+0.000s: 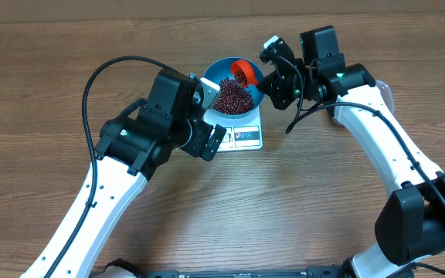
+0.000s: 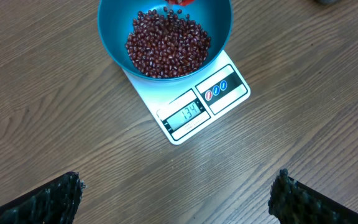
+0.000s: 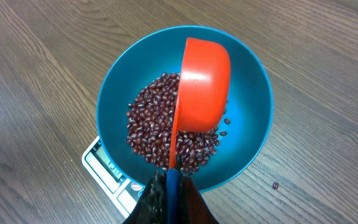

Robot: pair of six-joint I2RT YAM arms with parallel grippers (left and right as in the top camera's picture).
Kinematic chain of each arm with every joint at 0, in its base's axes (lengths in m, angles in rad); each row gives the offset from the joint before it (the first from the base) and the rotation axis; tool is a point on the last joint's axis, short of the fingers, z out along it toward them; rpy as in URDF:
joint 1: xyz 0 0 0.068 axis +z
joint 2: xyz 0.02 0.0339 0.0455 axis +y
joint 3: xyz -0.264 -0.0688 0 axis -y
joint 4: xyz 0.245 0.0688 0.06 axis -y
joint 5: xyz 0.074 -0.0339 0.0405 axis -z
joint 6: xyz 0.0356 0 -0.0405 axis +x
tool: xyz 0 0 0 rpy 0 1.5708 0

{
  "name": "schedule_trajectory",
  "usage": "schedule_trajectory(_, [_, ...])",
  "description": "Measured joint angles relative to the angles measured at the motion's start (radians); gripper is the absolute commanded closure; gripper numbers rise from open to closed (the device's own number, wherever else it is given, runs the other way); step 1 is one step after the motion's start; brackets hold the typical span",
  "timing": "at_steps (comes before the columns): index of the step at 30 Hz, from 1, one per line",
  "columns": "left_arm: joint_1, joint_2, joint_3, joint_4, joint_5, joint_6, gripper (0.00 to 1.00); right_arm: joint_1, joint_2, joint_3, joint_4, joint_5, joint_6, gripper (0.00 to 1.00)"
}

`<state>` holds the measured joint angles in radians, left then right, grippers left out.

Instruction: Scoop item into bowl and weigh 150g on scale

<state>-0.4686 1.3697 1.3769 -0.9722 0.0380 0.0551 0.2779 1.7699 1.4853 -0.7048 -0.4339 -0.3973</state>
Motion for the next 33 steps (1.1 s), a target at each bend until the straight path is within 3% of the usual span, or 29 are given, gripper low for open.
schedule_trajectory(9, [0.000,0.000,0.000,0.000,0.000,0.000,0.00,0.019,0.000,0.000,0.027,0.051,0.043,0.96])
schedule_trajectory(24, [0.000,0.000,0.000,0.000,0.000,0.000,0.00,0.045,0.000,0.000,0.006,0.055,-0.003,0.96])
schedule_trajectory(33, [0.000,0.000,0.000,0.000,0.000,0.000,0.00,0.071,-0.007,0.000,0.006,0.172,0.028,0.96])
